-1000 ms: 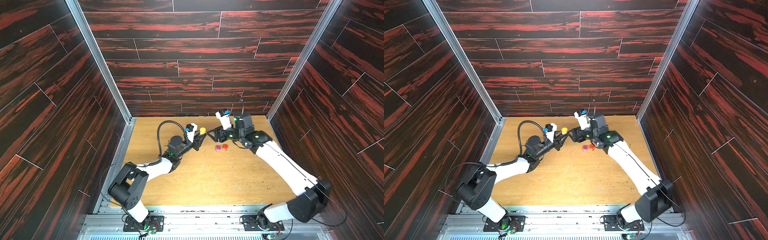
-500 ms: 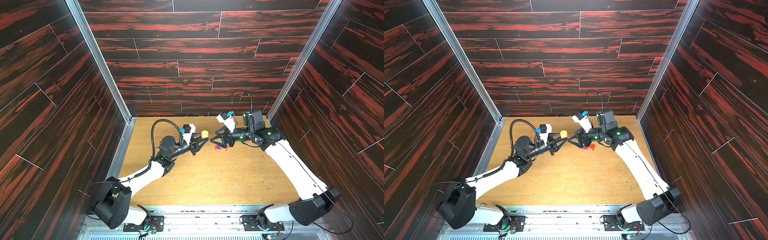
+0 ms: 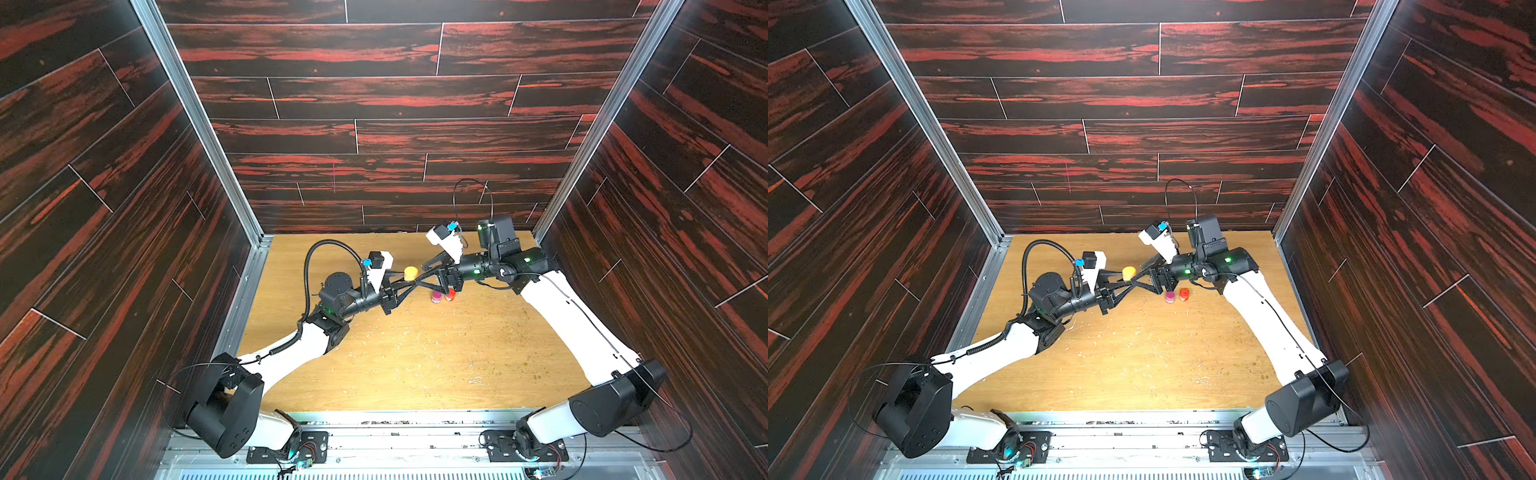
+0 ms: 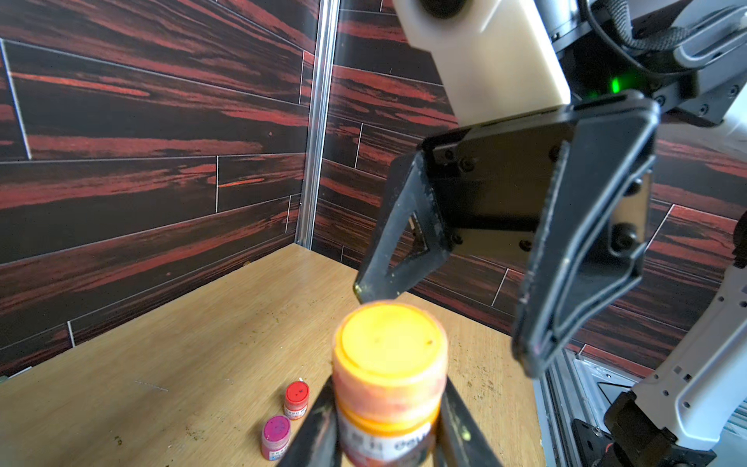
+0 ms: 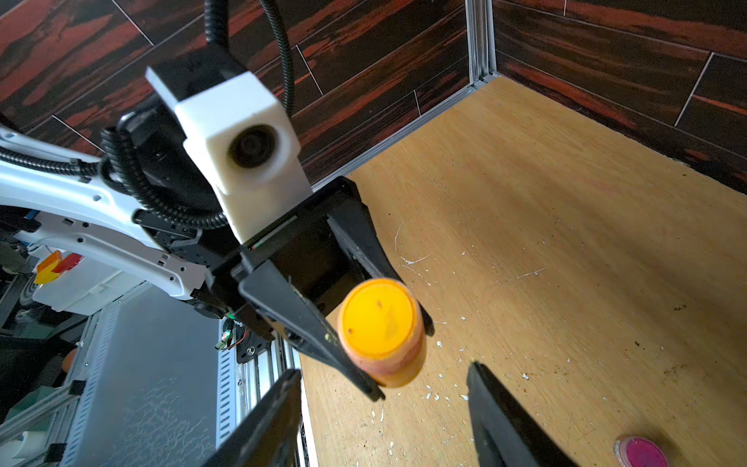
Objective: Close the paint jar lid
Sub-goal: Screw the lid onto the paint jar.
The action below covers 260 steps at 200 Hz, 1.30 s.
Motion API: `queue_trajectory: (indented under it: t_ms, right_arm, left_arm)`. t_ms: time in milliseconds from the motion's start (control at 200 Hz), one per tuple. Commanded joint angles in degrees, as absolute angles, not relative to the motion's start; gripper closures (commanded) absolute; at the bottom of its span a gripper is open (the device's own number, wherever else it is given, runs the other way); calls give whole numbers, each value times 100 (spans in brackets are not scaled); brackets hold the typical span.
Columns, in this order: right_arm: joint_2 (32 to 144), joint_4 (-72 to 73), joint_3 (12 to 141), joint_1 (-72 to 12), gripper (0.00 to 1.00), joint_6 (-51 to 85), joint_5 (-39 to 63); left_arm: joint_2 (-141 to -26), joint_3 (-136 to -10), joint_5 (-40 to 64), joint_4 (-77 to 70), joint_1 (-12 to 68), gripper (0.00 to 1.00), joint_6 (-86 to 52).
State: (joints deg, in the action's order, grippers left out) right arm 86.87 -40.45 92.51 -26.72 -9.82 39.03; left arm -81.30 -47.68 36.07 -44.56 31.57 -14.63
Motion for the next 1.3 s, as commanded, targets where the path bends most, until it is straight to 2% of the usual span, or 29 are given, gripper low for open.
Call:
queue_trajectory:
  t_ms: [0, 716, 997, 1298]
  right_arm:
    - [8804, -4041, 9454, -2725, 35, -946, 3874]
    - [9120, -4060, 9672, -2913, 53, -912, 3622]
    - [9228, -4035, 9638, -3015, 69, -879, 3623]
    - [9189, -3377, 9048, -3266, 76, -442, 3330]
  left_arm:
    - [-8070, -4764, 3749, -4520, 3156, 80, -1459]
    - [-8181, -4824, 3788, -4385, 3158, 80, -1397]
    - [-8239, -4895, 3810, -4333, 3162, 80, -1365]
    - [-8408, -5160, 3604, -4189, 3166, 79, -1228]
